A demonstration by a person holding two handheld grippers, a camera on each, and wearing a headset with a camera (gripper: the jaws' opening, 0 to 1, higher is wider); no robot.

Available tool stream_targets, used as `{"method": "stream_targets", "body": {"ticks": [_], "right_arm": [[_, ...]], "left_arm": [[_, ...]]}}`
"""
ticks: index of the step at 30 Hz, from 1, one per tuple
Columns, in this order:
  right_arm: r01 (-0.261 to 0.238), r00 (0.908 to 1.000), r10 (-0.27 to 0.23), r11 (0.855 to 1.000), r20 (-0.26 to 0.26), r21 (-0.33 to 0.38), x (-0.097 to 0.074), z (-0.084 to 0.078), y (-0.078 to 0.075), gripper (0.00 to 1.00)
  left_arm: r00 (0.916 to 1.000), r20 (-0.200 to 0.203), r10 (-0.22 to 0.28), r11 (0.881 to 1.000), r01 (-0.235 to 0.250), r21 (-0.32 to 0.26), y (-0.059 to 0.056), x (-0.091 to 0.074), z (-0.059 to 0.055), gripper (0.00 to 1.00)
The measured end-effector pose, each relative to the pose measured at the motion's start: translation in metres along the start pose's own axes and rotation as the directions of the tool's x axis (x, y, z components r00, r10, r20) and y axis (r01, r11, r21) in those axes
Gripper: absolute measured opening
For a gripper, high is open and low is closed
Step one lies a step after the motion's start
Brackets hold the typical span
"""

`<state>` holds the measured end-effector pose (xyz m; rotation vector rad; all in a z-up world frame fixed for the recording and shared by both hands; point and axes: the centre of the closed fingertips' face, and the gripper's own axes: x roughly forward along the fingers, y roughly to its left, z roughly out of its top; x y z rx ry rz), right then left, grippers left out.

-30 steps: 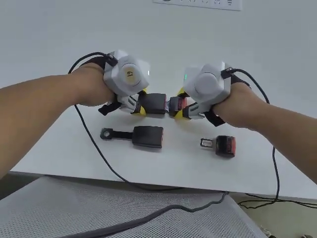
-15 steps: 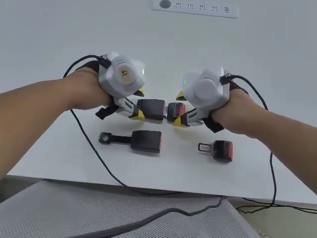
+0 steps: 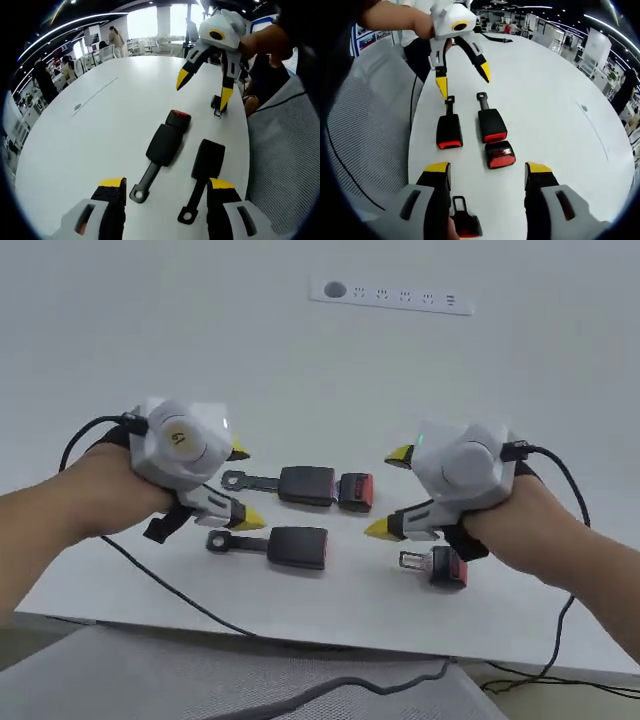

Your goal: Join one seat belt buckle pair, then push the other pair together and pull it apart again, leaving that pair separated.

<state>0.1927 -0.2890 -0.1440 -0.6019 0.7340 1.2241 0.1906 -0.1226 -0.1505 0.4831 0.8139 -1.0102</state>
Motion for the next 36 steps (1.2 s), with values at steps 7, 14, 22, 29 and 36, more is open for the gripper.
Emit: {"method": "stream_targets", "body": {"ticks": [7, 14, 22, 29, 36], "right_arm": [[0.051, 0.9984, -0.054, 0.994, 0.02, 0.092, -0.032, -0.02, 0.013, 0.64], [0.141, 0.9888, -0.146, 0.983, 0.032, 0.118, -0.055, -0.038, 0.017, 0.61], [0.163, 0.9827, -0.176, 0.97, 0.058, 0.182, -0.068, -0.047, 0.031, 0.7], [0.177, 0.9789, -0.195, 0.959, 0.062, 0.222, -0.076, -0.06, 0.039, 0.8], [0.203, 0.9701, -0.23, 0.943, 0.077, 0.264, -0.085, -0.066, 0.04, 0.89]], "left_arm": [[0.998, 0.002, 0.064, 0.995, -0.063, -0.081, -0.007, -0.026, -0.027, 0.87], [0.9951, 0.031, 0.094, 0.988, -0.09, -0.126, -0.014, -0.039, -0.037, 0.99], [0.9947, 0.054, 0.088, 0.987, -0.08, -0.137, -0.03, -0.05, -0.045, 1.0], [0.9896, 0.067, 0.128, 0.985, -0.119, -0.126, -0.031, -0.055, -0.045, 1.0], [0.9881, 0.068, 0.138, 0.98, -0.126, -0.152, -0.033, -0.061, -0.042, 1.0]]}}
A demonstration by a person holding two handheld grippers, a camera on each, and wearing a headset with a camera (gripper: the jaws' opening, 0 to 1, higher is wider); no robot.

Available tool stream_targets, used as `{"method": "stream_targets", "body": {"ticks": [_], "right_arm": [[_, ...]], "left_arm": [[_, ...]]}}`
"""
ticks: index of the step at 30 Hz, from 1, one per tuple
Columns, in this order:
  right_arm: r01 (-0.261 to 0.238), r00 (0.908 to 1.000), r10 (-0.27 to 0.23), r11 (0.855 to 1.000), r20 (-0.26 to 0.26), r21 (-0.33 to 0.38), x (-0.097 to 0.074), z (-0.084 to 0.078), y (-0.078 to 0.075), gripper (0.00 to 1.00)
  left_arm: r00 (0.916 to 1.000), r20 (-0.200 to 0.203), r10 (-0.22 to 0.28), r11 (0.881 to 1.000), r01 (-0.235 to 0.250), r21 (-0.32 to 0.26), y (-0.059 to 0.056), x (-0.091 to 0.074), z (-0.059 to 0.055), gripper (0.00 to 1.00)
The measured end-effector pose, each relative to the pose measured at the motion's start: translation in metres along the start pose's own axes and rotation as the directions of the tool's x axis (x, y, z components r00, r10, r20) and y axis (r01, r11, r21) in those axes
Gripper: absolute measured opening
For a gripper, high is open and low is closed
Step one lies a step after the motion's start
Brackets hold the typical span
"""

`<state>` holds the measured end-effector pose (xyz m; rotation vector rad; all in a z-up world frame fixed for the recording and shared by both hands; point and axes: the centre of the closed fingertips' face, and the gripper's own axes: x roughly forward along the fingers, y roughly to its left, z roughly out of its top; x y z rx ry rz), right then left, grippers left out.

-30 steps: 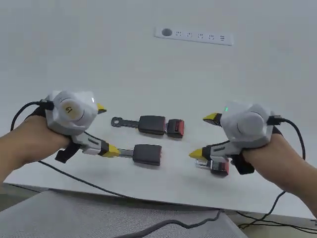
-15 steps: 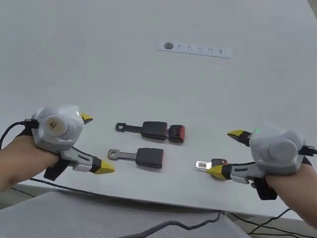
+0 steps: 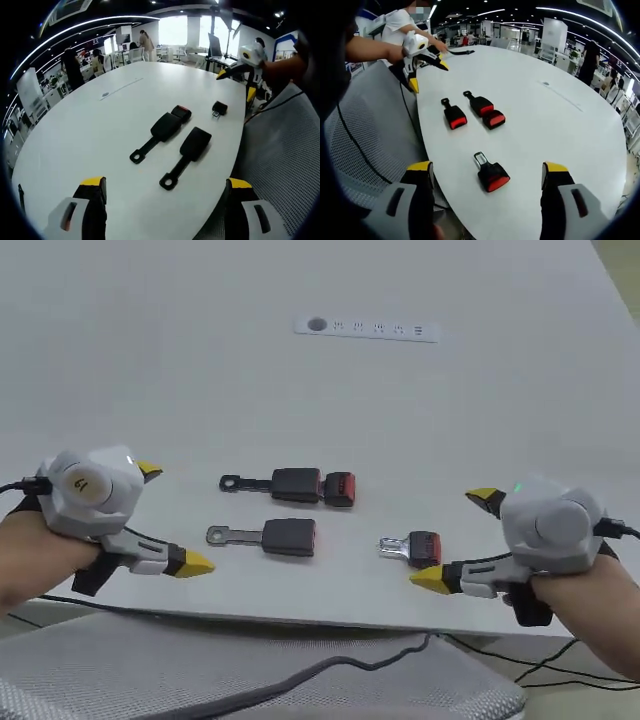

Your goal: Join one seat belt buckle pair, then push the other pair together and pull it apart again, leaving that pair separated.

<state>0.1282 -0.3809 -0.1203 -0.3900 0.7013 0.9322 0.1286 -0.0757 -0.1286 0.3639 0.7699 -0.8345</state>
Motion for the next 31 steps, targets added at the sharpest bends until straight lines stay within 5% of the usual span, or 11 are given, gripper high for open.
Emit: {"method": "stream_targets", "body": {"ticks": [5, 31], "right_arm": [[0.014, 0.9999, -0.014, 0.999, 0.001, 0.038, -0.006, -0.003, 0.0, 1.0], [0.052, 0.9985, -0.052, 0.998, 0.016, 0.028, -0.016, 0.002, -0.003, 1.0]], "left_arm": [[1.0, 0.002, -0.008, 1.0, 0.008, 0.011, -0.004, 0.0, -0.002, 1.0], [1.0, -0.005, -0.002, 1.0, 0.002, -0.021, -0.007, -0.007, -0.008, 1.0]]}}
